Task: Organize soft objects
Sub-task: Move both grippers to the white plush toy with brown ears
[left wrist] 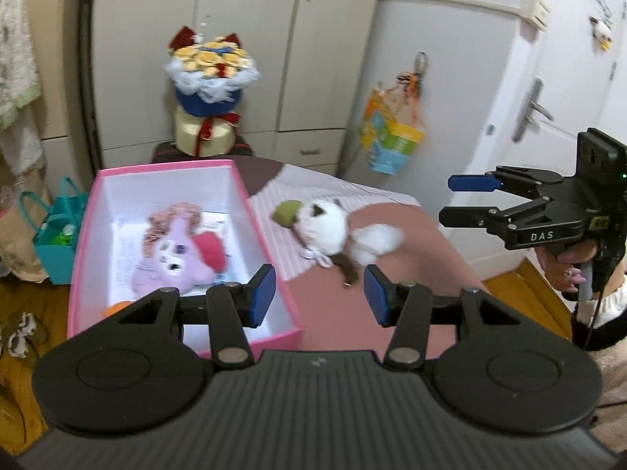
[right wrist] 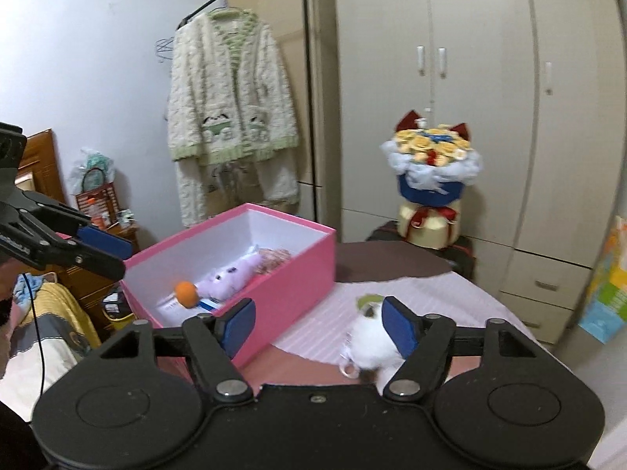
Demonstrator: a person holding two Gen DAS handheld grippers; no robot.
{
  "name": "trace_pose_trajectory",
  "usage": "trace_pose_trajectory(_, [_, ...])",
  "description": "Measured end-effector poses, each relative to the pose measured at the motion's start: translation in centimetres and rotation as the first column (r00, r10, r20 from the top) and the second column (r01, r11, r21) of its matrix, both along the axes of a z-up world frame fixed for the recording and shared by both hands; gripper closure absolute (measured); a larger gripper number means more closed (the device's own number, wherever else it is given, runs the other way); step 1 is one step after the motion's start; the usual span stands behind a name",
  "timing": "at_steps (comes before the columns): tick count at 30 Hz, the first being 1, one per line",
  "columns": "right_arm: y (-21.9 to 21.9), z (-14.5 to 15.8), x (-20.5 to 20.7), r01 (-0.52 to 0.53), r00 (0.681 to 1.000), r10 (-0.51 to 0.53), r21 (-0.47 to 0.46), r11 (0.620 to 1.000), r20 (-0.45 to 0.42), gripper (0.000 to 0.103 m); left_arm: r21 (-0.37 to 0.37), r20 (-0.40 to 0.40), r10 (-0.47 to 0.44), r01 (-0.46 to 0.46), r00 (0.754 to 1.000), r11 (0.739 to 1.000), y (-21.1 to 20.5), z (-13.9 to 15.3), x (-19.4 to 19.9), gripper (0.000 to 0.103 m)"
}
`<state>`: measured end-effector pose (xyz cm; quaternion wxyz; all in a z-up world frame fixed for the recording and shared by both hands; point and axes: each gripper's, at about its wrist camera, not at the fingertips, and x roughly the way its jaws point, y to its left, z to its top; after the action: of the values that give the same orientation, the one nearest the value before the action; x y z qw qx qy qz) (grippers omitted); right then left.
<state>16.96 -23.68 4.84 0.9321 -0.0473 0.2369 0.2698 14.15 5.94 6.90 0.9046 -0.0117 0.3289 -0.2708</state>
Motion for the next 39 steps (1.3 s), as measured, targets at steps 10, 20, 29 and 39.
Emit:
trace_pose_trajectory(10, [-4.1, -1.2, -3.4, 0.065, 0.998, -0.064, -0.048, 0.997, 0.024, 0.02, -0.003, -0.035, -0.094, 0.094, 0.995, 0.996, -6.0, -0.5, -0.2, 0.054])
trace_pose_trajectory(20, [-4.6, -5.0, -1.5, 0.059, 0.998, -0.06, -0.062, 0.996, -0.01, 0.018, -0.047, -0.066, -0.021, 0.018, 0.998, 0.999, -10.4, -4.3, 3.8, 0.054])
trace_pose_trajectory(29, [-2.6, -8.3, 3.8, -0.031, 0.998, 0.027, -0.069, 0.997, -0.062, 0.018, -0.09, -0.08, 0.101, -0.108, 0.992, 0.99, -12.1, -7.5, 8.7, 0.054])
trace_pose_trajectory(39, [-0.3, -11.2, 11.0, -0.076, 0.993, 0.069, -0.081, 0.994, -0.094, 0.019, -0.114, -0.077, 0.298, -0.306, 0.951, 0.945, -13.8, -10.9, 14.3, 0.052])
